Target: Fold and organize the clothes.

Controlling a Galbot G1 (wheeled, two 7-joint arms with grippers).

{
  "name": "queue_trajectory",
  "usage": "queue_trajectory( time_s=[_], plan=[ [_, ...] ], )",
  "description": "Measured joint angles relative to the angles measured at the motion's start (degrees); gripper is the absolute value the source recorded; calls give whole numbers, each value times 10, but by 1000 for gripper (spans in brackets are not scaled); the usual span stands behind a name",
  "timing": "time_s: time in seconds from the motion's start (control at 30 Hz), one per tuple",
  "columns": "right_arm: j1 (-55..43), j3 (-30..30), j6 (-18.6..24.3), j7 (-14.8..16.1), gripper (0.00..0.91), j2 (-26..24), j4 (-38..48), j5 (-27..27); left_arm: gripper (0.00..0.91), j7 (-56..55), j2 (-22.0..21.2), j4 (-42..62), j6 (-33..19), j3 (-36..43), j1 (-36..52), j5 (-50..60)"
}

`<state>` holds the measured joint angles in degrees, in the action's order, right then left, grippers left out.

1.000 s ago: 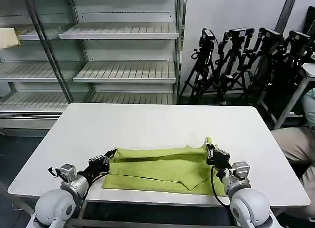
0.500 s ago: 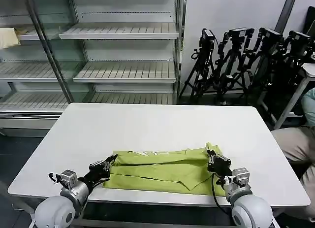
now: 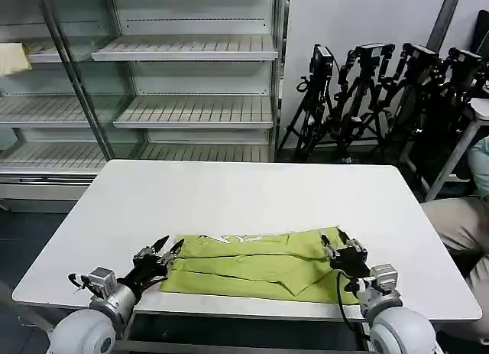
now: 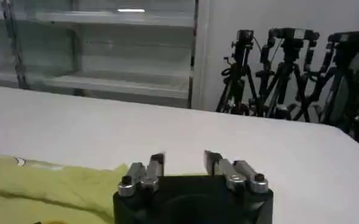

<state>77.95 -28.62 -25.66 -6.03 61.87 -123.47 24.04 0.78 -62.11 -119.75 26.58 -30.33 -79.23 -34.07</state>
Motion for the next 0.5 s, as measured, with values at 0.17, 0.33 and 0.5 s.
queue_trajectory(
  time_s=[0.17, 0.33, 0.5],
  plan=[
    [16, -30, 1, 3, 907, -2, -15, 7, 907, -51, -17, -5, 17, 12, -5, -24],
    [26, -45, 5, 8, 907, 1, -24, 7, 907, -89, -31, -3, 27, 22, -5, -39],
    [29, -55, 6, 9, 907, 3, -30, 6, 10, -110, -45, 3, 27, 30, -12, -48]
  ],
)
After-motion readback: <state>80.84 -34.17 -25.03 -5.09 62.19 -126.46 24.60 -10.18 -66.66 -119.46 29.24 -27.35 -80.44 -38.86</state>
